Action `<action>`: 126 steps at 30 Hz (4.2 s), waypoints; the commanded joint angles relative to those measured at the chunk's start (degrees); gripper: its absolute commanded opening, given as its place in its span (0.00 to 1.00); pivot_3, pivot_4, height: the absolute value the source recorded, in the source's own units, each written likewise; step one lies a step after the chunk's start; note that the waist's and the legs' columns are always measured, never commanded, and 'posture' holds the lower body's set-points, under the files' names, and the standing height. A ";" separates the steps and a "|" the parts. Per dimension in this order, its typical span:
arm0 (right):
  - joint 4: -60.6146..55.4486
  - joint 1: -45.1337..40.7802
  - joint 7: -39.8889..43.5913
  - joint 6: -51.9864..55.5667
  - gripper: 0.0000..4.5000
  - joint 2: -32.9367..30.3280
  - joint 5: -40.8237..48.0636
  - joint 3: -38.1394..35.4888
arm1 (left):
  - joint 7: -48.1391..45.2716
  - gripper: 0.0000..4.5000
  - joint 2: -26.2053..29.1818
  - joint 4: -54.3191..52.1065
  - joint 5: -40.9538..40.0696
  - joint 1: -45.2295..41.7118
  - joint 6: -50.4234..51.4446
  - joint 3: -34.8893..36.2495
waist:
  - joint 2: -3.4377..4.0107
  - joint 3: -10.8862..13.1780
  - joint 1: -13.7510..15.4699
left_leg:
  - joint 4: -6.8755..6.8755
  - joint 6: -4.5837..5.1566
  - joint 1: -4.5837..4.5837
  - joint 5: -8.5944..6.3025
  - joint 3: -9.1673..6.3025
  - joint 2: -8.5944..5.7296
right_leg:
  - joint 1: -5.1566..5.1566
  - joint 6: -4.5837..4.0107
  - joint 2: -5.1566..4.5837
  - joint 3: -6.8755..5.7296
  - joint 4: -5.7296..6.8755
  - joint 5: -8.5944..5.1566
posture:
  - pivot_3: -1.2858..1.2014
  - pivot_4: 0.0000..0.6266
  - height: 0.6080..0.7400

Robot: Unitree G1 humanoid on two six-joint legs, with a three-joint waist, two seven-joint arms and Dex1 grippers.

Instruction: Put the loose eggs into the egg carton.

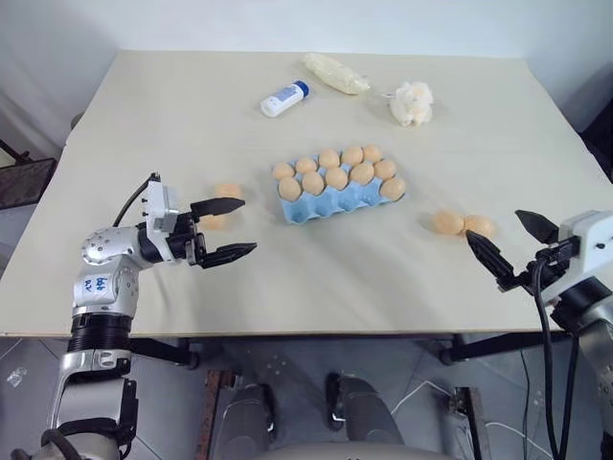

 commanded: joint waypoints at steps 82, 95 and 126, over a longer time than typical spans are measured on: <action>37.95 -51.33 -0.64 7.45 0.36 11.68 -19.16 30.76 | 14.70 1.00 -4.03 -13.19 -1.15 9.74 -2.39 4.09 | 0.45 0.27 -0.26 | -0.12 -0.01 -0.32 -0.02 0.18 0.03 | -0.52 -0.07 -0.04 0.06 0.13 -0.05 | 0.52 0.24 1.00; 46.98 -52.32 0.59 0.33 0.71 15.80 -21.49 33.26 | 15.73 1.00 -4.03 -15.28 -1.31 11.34 -2.26 4.73 | 0.46 0.28 -0.85 | -0.09 -0.06 -0.37 0.02 0.25 0.04 | -0.65 -0.07 -0.02 0.09 0.25 -0.04 | 0.52 0.24 1.00; 5.52 -9.41 9.80 0.45 0.99 0.40 -3.64 -0.17 | 8.12 1.00 -0.26 -11.54 -3.38 13.72 -3.49 7.81 | 0.48 0.30 0.09 | -0.25 -0.16 -0.30 0.09 0.23 0.03 | -0.65 -0.12 0.04 0.04 0.15 -0.07 | 0.52 0.24 1.00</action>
